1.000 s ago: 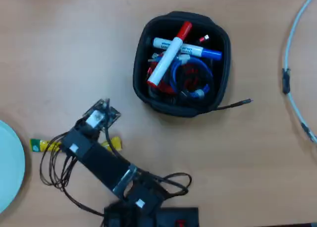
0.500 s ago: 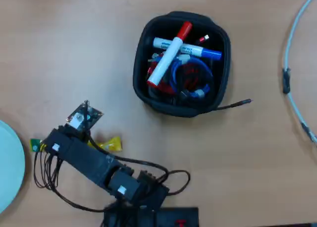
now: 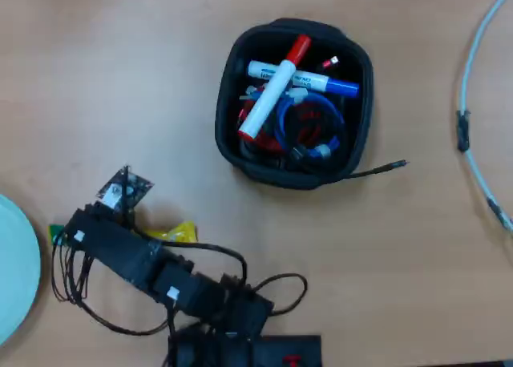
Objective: Pick up the yellow instant coffee stick, then put it in the black bowl
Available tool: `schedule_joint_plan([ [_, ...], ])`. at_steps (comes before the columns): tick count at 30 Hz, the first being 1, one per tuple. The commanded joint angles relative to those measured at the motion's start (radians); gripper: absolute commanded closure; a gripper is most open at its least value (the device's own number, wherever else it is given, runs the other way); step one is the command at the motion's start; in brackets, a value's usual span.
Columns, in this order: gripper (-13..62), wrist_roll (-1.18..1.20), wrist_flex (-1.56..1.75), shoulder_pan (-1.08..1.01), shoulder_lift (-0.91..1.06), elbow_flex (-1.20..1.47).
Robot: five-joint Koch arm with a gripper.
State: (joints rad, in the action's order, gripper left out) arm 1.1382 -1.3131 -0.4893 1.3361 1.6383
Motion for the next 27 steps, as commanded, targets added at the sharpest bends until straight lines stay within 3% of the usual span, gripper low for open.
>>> schedule_joint_plan([
  [1, -7.0, 0.012, 0.034, 0.017, 0.003, -0.117],
  [27, -6.2, 0.071, 0.054, 0.115, -0.123, -0.219],
])
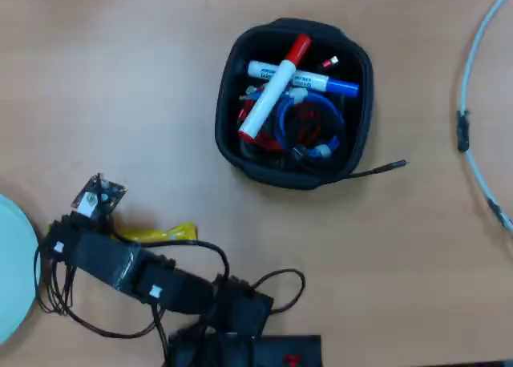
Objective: Pick up the yellow instant coffee stick, then put it in the black bowl
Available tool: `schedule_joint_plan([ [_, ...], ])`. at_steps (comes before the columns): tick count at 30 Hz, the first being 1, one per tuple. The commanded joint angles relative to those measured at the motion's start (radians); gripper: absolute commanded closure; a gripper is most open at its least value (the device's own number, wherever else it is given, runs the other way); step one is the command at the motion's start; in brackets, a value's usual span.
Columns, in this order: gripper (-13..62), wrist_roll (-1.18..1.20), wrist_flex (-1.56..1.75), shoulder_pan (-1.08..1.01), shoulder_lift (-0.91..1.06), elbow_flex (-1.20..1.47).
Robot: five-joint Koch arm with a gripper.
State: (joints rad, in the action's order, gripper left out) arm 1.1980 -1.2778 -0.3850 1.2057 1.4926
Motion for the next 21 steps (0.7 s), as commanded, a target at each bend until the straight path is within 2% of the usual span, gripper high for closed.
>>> schedule_joint_plan([
  [1, -6.1, 0.011, 0.018, 0.011, 0.008, -0.074],
  [21, -6.0, -0.012, 0.064, -0.054, -0.046, -0.052],
])
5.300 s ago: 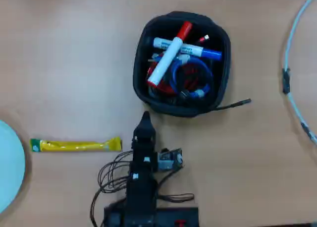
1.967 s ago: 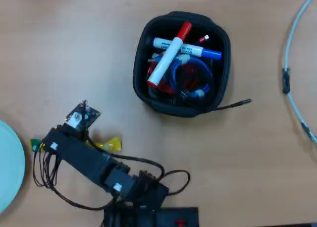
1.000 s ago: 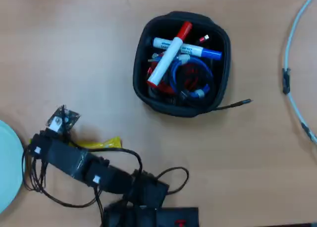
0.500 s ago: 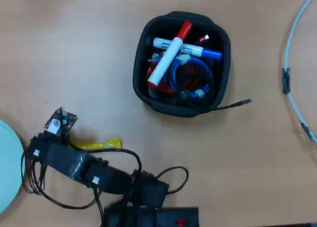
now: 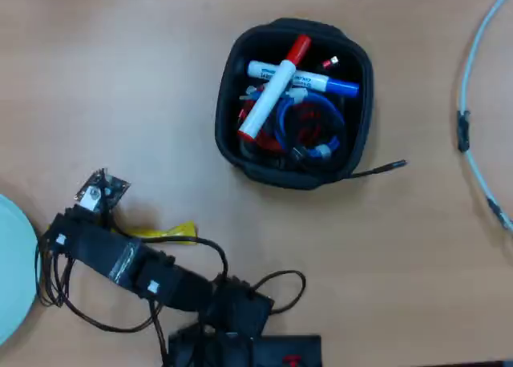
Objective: Pick up the yellow instant coffee stick, then put it in the black bowl
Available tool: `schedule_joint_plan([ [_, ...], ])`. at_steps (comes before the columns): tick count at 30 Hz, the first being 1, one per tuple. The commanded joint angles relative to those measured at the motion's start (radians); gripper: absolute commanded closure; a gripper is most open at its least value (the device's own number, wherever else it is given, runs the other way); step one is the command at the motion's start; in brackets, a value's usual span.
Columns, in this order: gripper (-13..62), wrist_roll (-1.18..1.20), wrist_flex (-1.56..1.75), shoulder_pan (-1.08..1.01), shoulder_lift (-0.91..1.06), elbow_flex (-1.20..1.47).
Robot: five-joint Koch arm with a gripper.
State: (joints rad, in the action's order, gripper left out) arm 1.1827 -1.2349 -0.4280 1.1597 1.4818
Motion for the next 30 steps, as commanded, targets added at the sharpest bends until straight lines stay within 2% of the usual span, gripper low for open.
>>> schedule_joint_plan([
  [1, -6.0, 0.003, 0.021, -0.011, 0.0, -0.041],
  [9, -5.9, 0.003, 0.023, -0.012, -0.021, -0.041],
  [12, -2.4, 0.003, 0.023, -0.012, -0.021, -0.041],
  [15, 9.1, 0.006, 0.023, -0.011, -0.021, -0.041],
  [24, 56.6, 0.006, 0.023, -0.009, -0.021, -0.041],
  [25, 58.8, 0.006, 0.023, -0.009, -0.021, -0.041],
  [30, 55.9, 0.008, 0.023, -0.006, -0.021, -0.041],
])
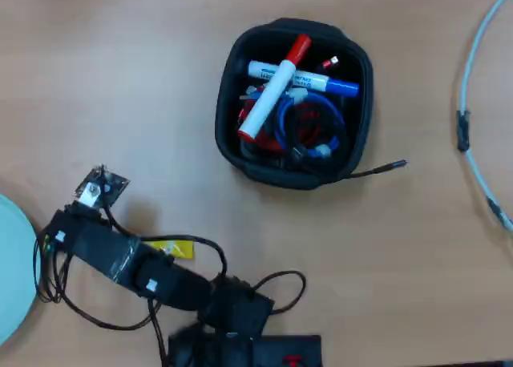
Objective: Pick up the yellow instant coffee stick, then put it in the black bowl
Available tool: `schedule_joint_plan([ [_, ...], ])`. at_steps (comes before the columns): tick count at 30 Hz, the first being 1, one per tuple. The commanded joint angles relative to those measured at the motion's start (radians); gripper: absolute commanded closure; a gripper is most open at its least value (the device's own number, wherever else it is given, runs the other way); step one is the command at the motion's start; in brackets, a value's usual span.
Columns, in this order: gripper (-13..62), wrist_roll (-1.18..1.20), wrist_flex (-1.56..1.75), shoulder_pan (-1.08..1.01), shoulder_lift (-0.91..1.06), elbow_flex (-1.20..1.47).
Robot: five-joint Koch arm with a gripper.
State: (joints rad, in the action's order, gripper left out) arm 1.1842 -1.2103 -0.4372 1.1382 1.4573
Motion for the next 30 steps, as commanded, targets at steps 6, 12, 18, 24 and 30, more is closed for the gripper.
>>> schedule_joint_plan([
  [6, 55.9, 0.078, -0.018, 0.003, 0.006, -0.018],
  [12, 55.9, 0.348, -0.094, -0.003, 0.008, -0.018],
  [18, 55.8, 0.359, -0.137, -0.037, 0.009, -0.026],
  [24, 55.8, 0.287, -0.198, -0.1, 0.118, -0.066],
  [30, 55.8, 0.232, -0.476, -0.144, 0.161, -0.311],
])
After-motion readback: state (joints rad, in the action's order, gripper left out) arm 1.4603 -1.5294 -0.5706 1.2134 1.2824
